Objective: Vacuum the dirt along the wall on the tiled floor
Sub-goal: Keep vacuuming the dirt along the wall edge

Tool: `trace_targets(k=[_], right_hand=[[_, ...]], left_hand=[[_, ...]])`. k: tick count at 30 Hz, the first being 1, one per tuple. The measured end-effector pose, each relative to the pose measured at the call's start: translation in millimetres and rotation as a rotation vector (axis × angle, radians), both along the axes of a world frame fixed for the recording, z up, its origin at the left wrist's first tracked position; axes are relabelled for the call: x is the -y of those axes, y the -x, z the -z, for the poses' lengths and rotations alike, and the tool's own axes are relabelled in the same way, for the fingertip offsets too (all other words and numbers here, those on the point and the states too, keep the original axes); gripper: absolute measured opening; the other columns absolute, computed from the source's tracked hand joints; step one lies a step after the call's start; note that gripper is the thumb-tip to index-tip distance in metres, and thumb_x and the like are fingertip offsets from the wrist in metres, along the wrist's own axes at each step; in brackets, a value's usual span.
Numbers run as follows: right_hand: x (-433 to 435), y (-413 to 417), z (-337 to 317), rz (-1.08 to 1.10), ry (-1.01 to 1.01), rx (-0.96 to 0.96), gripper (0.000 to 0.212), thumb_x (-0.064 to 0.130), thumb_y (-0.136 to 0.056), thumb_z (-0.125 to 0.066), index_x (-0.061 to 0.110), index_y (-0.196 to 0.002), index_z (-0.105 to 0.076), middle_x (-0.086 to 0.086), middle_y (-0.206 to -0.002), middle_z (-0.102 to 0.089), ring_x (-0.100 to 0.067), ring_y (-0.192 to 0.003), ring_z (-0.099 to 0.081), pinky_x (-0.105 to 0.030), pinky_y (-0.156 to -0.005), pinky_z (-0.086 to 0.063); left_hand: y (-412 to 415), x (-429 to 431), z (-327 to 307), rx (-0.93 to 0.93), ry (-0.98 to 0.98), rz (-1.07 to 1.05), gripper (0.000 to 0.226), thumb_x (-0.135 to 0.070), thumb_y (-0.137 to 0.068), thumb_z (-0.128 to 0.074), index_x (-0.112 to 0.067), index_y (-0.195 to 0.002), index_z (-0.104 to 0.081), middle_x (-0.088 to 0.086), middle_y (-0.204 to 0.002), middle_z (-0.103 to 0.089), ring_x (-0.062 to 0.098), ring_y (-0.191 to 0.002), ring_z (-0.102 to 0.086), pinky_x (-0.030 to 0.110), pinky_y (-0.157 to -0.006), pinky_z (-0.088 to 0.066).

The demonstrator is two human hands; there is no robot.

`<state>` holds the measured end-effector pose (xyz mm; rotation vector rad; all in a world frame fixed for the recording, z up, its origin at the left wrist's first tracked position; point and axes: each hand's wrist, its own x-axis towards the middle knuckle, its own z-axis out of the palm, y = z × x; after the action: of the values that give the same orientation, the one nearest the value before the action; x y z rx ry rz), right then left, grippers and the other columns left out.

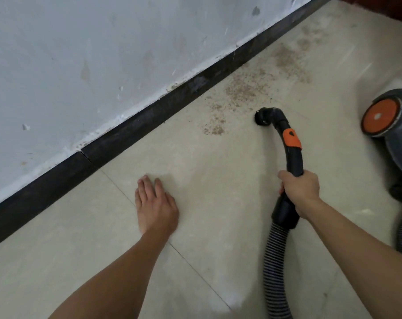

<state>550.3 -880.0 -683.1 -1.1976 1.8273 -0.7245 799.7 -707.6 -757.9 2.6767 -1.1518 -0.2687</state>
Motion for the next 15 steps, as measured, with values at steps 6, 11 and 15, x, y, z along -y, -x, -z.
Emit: trace_targets(k=[6,11,15], right_hand=[[-47,29,-6,-0.085,-0.046,-0.091,0.012,0.013,-0.080,-0.067,0.003,-0.076,-0.061,-0.015,-0.059,-0.063,-0.024,-0.047,-0.057,-0.026,-0.049,-0.045],[-88,86,-28,-0.064,-0.074,-0.152,0.011,0.011,-0.079,-0.066,0.002,-0.075,-0.060,-0.015,-0.056,-0.063,-0.019,-0.041,-0.055,-0.026,-0.044,-0.046],[-141,118,-25,-0.138,-0.131,-0.213,0.012,0.016,-0.074,-0.068,0.011,-0.072,-0.058,-0.011,-0.056,-0.063,-0.025,-0.046,-0.059,-0.034,-0.047,-0.048]], left_hand=[[-4,-3,-2,-0.003,0.001,0.000,0.057,-0.033,-0.101,-0.023,-0.008,-0.152,-0.020,0.018,-0.161,-0.005,0.030,-0.149,0.000,0.040,-0.122,-0.001],[-3,-5,-3,-0.019,-0.009,0.015,0.056,-0.032,-0.101,-0.024,-0.008,-0.151,-0.020,0.017,-0.161,-0.005,0.029,-0.149,0.000,0.041,-0.122,-0.002],[-2,-7,-6,-0.010,-0.010,0.032,0.054,-0.031,-0.102,-0.025,-0.007,-0.150,-0.022,0.018,-0.161,-0.007,0.030,-0.149,-0.001,0.042,-0.121,-0.003]])
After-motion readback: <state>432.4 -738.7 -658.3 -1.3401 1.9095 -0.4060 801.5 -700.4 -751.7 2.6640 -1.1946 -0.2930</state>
